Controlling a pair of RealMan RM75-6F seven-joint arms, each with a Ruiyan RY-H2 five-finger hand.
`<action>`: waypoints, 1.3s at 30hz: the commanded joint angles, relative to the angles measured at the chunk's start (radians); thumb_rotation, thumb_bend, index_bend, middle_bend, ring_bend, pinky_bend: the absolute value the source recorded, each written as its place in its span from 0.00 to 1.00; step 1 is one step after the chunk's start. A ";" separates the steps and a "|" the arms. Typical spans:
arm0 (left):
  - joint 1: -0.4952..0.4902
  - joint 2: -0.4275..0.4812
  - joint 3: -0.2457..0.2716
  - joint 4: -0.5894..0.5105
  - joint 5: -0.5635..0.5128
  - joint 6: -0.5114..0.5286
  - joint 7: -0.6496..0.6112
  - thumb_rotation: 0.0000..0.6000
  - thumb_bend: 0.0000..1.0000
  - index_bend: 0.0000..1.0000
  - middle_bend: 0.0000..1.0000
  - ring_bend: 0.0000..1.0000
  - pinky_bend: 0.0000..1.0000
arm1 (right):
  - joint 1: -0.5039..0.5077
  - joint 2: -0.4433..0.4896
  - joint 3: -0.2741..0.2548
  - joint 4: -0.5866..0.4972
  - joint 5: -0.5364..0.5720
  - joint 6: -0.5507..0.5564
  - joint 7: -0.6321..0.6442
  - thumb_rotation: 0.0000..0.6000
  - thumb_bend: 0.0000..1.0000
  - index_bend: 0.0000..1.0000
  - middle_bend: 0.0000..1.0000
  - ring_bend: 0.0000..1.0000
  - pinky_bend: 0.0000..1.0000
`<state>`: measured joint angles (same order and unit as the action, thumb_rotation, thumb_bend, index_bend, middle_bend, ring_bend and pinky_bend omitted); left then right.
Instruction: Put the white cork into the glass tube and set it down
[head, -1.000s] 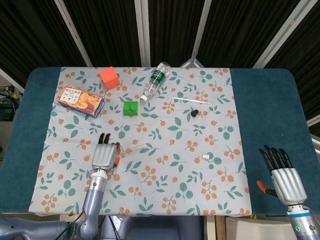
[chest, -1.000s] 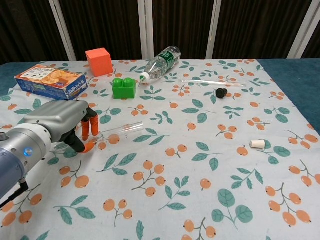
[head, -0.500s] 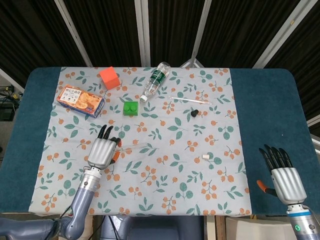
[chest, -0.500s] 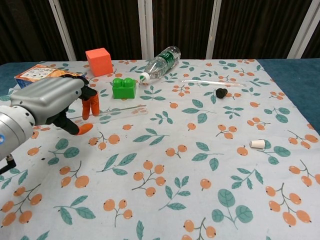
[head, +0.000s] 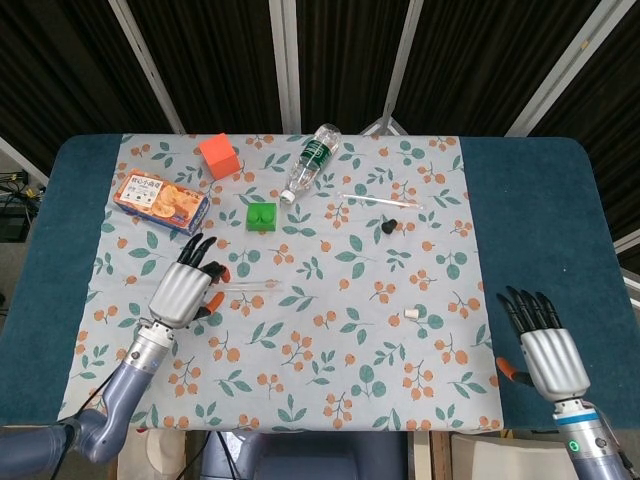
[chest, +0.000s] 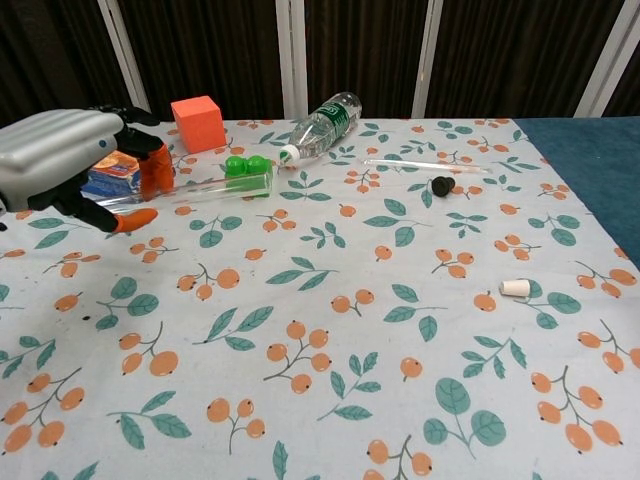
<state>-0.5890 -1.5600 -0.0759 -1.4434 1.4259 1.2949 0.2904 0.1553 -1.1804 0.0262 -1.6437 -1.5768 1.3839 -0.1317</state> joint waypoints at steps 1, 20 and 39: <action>0.001 0.024 -0.015 0.014 0.022 0.010 -0.050 1.00 0.75 0.54 0.59 0.09 0.00 | 0.027 -0.030 0.020 -0.014 0.005 -0.021 -0.012 1.00 0.25 0.10 0.00 0.00 0.00; 0.005 0.114 -0.066 -0.021 0.074 0.040 -0.219 1.00 0.75 0.54 0.59 0.09 0.00 | 0.152 -0.257 0.063 0.069 0.091 -0.170 -0.181 1.00 0.24 0.44 0.19 0.02 0.01; -0.004 0.126 -0.070 -0.055 0.099 0.023 -0.211 1.00 0.75 0.54 0.59 0.09 0.00 | 0.253 -0.433 0.150 0.241 0.257 -0.254 -0.289 1.00 0.26 0.48 0.20 0.03 0.02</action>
<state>-0.5919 -1.4335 -0.1450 -1.4993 1.5251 1.3185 0.0801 0.4035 -1.6079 0.1723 -1.4084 -1.3260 1.1344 -0.4158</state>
